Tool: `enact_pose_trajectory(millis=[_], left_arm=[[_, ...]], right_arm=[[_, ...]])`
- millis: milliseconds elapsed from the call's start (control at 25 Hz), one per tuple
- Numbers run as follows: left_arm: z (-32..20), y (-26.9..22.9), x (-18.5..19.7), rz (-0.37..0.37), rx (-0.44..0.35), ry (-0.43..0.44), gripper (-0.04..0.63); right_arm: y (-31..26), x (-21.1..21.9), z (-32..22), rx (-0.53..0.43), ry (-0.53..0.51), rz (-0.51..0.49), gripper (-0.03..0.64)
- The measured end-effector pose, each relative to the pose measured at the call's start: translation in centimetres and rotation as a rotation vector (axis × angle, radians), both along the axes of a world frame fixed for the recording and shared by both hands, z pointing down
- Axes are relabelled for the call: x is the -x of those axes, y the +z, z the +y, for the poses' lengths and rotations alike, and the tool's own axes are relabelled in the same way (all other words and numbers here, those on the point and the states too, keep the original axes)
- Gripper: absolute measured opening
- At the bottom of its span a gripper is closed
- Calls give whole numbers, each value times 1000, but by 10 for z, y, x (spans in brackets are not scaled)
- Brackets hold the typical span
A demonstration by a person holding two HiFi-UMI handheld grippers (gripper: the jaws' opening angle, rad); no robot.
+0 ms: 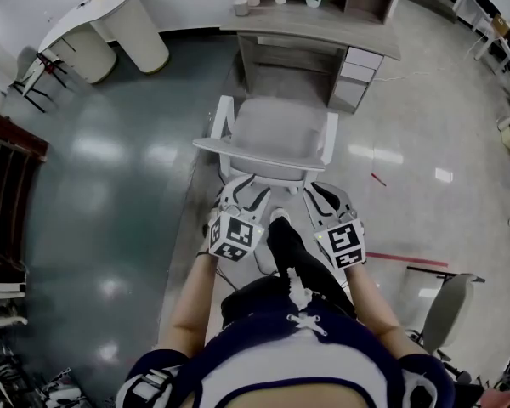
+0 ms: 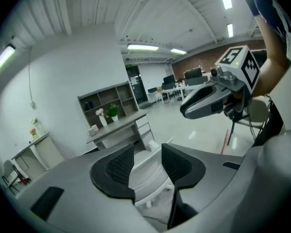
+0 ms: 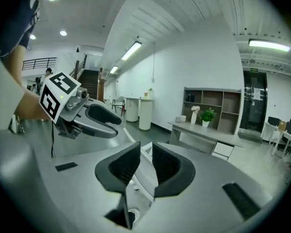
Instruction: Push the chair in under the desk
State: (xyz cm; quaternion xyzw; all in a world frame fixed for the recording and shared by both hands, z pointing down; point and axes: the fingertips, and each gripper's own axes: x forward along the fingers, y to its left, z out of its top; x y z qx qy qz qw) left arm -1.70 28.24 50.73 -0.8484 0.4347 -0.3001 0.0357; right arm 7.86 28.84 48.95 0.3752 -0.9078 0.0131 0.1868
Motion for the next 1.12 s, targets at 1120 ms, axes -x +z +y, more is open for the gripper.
enact_pose_trajectory(millis=[1120], left_arm=[[-131, 153, 79, -522, 277, 181, 252]], right_arm=[[156, 38, -110, 224, -248, 496, 153]])
